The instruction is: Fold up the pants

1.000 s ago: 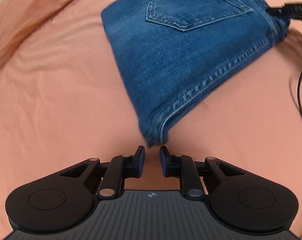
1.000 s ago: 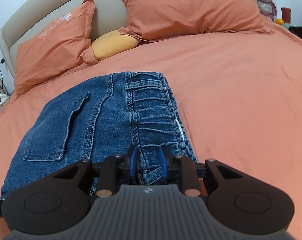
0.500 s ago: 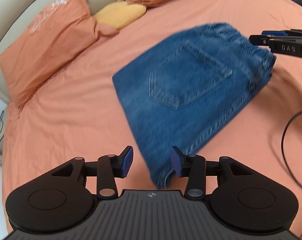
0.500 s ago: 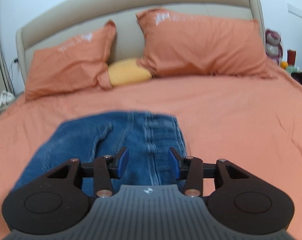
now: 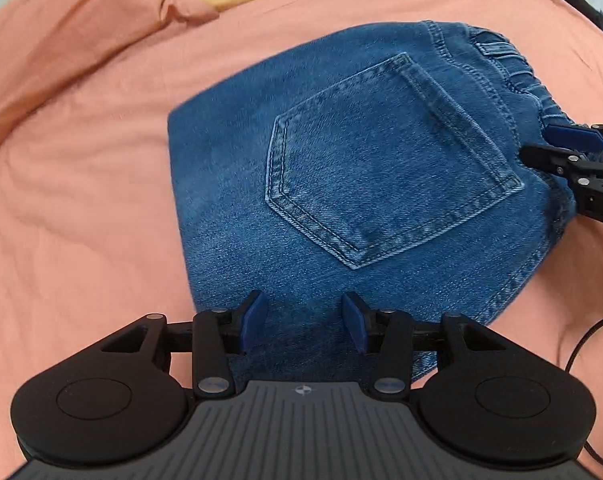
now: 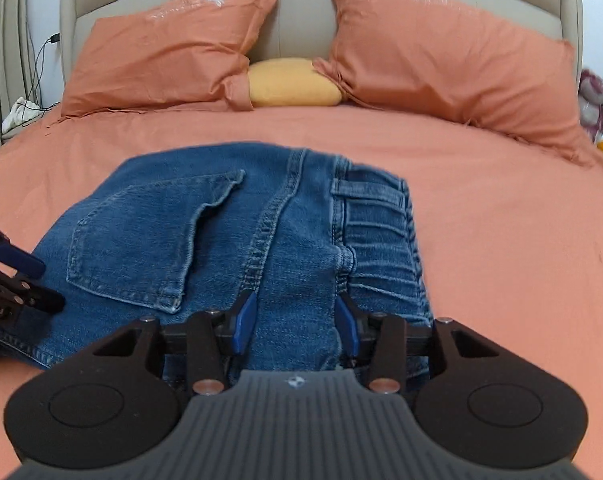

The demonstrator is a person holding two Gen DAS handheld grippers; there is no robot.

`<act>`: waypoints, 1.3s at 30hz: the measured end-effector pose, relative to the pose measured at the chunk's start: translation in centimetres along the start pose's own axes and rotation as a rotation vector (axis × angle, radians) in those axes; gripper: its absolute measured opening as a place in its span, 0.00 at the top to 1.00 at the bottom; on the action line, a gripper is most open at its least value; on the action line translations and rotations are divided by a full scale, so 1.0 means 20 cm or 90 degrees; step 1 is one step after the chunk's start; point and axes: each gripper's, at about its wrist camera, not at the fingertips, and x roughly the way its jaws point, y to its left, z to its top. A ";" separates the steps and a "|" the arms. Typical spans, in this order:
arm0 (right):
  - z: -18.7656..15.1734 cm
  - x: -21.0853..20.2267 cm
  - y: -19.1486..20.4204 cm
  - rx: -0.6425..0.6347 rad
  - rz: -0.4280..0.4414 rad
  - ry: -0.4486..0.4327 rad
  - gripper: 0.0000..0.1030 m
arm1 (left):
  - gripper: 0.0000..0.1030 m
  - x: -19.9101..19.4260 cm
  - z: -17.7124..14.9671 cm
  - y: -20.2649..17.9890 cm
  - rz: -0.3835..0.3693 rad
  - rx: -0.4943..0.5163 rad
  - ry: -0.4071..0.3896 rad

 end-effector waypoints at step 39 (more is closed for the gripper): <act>-0.27 0.16 -0.72 0.611 0.249 0.079 0.58 | 0.75 0.17 -0.06 0.65 -0.260 -0.427 -0.059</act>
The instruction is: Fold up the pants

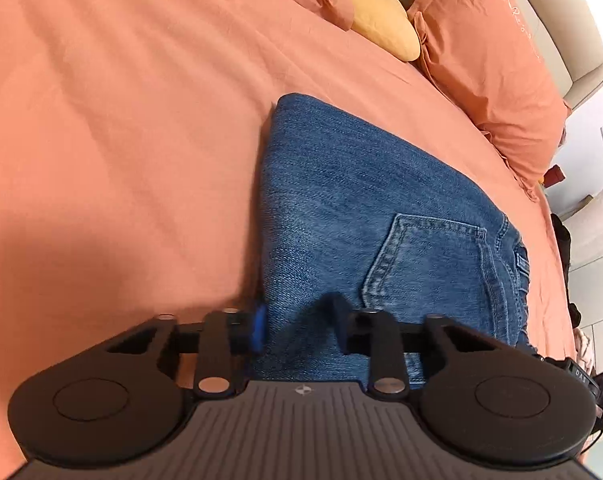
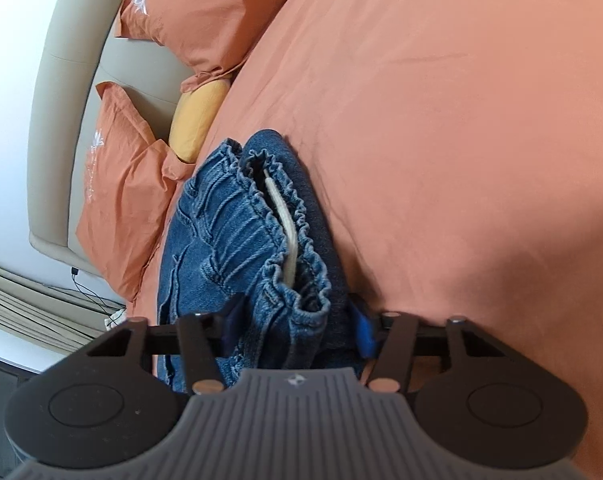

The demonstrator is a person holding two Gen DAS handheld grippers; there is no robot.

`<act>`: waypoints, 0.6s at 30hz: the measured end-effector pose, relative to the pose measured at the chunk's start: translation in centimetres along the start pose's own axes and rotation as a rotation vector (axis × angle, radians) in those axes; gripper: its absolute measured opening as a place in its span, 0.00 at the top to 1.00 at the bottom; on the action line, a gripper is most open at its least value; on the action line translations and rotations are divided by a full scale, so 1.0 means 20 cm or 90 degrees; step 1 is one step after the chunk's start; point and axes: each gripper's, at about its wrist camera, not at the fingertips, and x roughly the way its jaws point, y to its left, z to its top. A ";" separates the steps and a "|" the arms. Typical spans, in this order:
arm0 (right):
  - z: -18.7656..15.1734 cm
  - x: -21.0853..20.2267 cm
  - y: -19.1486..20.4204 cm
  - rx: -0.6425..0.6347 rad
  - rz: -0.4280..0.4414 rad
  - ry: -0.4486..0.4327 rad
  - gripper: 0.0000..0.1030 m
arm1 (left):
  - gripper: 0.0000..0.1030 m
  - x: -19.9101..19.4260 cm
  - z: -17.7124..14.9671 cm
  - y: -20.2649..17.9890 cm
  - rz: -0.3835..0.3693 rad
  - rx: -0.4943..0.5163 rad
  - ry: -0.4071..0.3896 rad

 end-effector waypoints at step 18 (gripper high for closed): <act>-0.30 -0.17 0.77 -0.123 0.071 0.024 0.73 | 0.94 -0.80 0.22 -0.10 0.121 0.173 -0.048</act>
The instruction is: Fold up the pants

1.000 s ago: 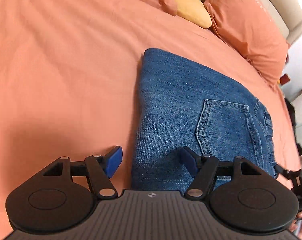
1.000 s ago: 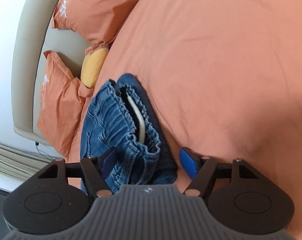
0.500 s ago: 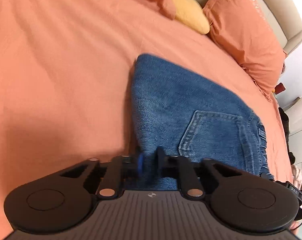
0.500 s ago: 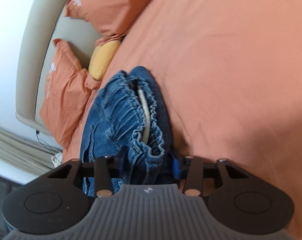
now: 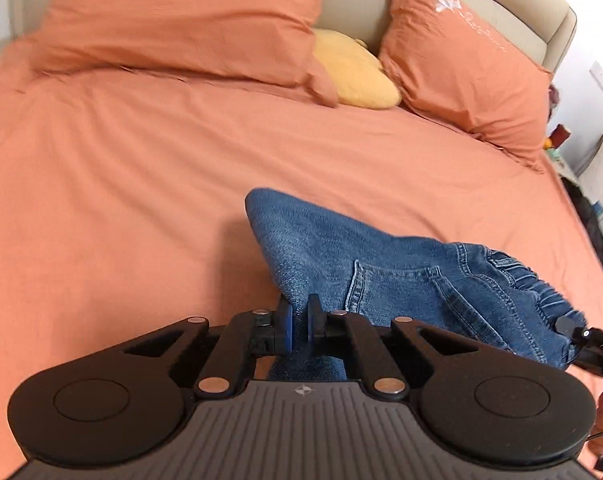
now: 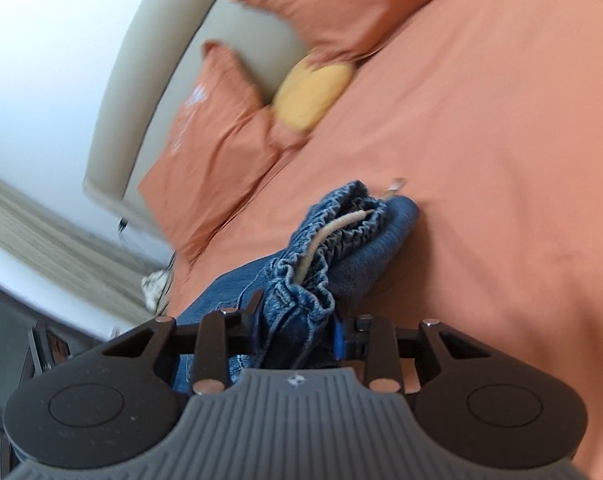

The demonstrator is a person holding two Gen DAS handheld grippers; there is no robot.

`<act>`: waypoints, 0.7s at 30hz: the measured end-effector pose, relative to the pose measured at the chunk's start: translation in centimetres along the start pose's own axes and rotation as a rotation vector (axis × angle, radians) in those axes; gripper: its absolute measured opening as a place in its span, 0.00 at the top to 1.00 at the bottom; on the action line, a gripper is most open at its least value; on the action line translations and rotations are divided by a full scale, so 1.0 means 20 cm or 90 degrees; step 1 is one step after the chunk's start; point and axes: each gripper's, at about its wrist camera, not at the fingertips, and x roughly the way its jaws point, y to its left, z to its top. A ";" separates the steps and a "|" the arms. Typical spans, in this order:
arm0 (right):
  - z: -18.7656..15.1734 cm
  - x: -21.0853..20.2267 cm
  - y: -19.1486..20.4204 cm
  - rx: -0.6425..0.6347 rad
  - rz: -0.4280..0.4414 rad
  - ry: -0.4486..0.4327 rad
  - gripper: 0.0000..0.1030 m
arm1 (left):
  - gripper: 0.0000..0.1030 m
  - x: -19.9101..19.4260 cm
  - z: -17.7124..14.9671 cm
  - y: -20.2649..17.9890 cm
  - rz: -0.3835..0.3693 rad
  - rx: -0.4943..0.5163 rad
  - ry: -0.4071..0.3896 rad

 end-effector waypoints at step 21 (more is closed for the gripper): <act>-0.94 0.47 0.50 -0.108 -0.092 0.165 0.73 | 0.94 -0.18 -0.61 0.95 0.016 -0.089 -0.017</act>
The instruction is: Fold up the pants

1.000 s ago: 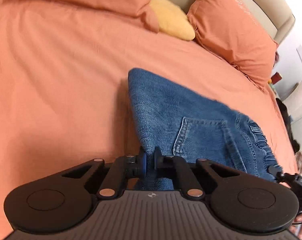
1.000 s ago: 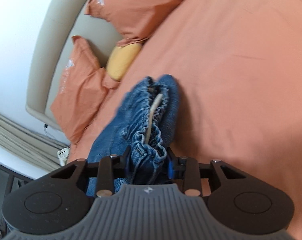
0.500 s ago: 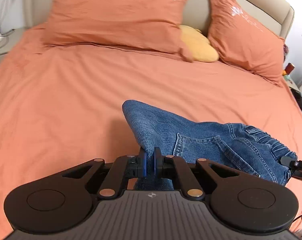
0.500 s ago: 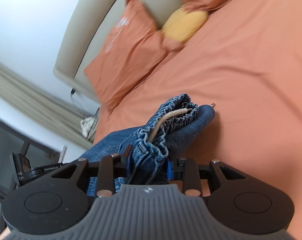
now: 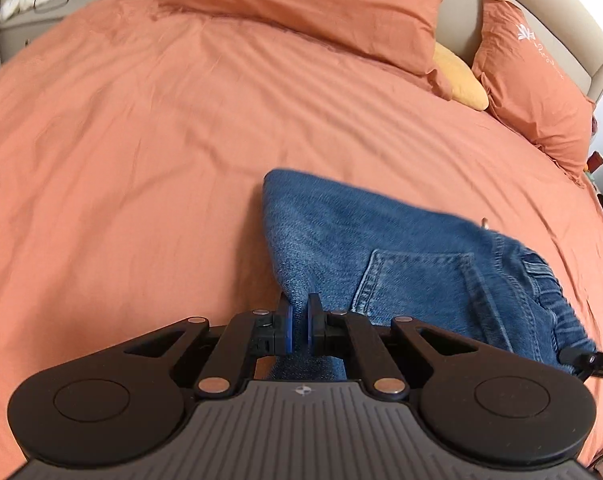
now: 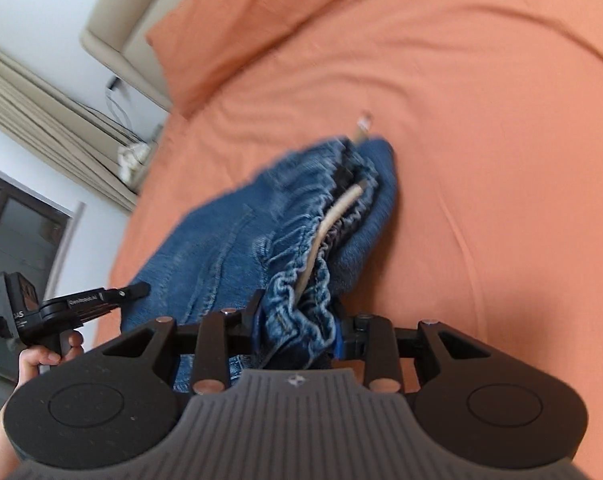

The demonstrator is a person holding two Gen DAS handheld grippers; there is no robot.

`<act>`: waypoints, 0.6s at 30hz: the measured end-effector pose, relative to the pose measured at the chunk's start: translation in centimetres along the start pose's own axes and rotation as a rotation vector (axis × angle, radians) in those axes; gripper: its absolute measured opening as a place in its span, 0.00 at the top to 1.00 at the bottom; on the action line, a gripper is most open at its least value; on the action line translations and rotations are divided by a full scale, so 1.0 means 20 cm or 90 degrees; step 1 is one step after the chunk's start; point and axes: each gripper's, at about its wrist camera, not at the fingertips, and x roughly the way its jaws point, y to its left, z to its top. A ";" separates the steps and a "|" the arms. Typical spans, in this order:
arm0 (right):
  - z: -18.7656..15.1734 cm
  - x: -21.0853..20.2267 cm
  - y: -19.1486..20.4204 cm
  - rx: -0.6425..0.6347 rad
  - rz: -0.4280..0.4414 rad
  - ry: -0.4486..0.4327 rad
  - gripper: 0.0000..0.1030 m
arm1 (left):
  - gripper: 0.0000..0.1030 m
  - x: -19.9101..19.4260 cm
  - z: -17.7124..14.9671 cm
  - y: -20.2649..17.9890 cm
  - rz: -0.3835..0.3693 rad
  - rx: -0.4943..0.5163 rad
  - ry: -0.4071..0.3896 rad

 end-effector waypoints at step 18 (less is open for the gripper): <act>0.24 0.07 -0.01 -0.083 -0.097 0.001 0.37 | 0.65 0.04 0.04 0.14 -0.011 0.028 0.007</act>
